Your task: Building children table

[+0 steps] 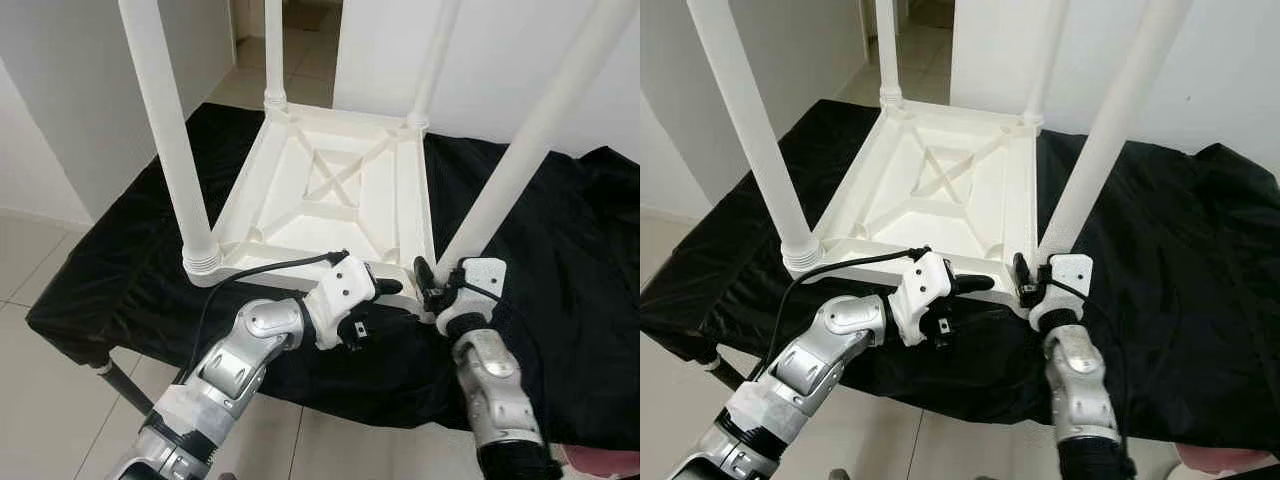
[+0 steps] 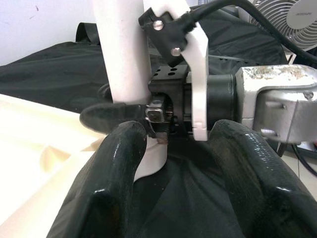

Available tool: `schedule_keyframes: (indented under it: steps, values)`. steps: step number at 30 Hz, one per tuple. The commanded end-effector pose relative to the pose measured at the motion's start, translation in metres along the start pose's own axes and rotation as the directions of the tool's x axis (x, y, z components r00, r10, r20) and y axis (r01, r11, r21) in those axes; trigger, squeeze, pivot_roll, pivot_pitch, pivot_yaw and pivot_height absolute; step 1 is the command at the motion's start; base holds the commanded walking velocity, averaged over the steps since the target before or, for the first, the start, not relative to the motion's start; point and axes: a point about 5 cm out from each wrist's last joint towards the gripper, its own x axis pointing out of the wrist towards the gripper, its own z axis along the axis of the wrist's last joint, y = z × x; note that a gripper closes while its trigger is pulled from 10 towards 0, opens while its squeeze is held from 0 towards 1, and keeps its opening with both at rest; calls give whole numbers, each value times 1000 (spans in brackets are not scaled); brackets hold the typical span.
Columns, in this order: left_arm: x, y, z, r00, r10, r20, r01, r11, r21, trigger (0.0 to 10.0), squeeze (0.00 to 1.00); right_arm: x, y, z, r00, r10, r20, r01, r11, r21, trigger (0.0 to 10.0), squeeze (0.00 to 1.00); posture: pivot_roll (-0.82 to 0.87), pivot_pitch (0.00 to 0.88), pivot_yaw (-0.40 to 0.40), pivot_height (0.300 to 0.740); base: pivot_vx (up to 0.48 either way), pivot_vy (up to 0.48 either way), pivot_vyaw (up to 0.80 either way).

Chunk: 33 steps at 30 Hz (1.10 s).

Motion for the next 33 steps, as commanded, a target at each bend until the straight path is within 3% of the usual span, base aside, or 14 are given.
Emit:
schedule_keyframes:
  steps: [1,2,4,16,17,23,30,31,33]
  values:
    - [1,-1,1,999,-39,-5,39,999,7,10000,0,-3,-5,-7,985,-163,-49,165,986,29,10000,0,-76,0,-15,740,0,0,0]
    - [1,-1,1,999,-37,-6,37,999,7,10000,0,-4,-1,-9,965,-250,-75,253,967,38,10000,0,-71,0,-17,740,0,0,0]
    - [1,-1,1,999,-35,-4,35,999,5,10000,0,-3,6,-8,956,-280,-86,285,957,49,10000,0,-69,0,-19,740,0,0,0]
    - [2,-5,1,999,-37,0,37,999,-3,10000,0,-3,15,5,973,-231,-15,231,973,23,10000,0,-67,0,-24,740,0,0,0]
    - [2,-5,1,999,-36,-1,36,999,-3,10000,0,-3,15,7,976,-219,-6,219,975,19,10000,1000,-67,0,-24,740,0,0,0]
    - [2,-7,0,999,-34,-2,34,999,-7,10000,0,-5,14,11,981,-194,11,193,980,44,10000,1000,-71,0,-28,740,0,0,0]
    - [2,-8,-1,1000,-28,-1,28,1000,-14,10000,0,-13,9,12,998,-63,24,62,998,29,10000,1000,-73,0,-35,740,0,0,0]
    - [2,-8,-1,1000,-24,0,24,1000,-16,10000,0,-15,0,12,999,28,30,-29,999,16,10000,16,-76,0,-35,740,0,0,0]
    - [2,-8,-1,1000,-24,0,24,1000,-16,10000,0,-15,0,12,999,28,30,-29,999,16,10000,16,-76,0,-35,740,0,0,0]
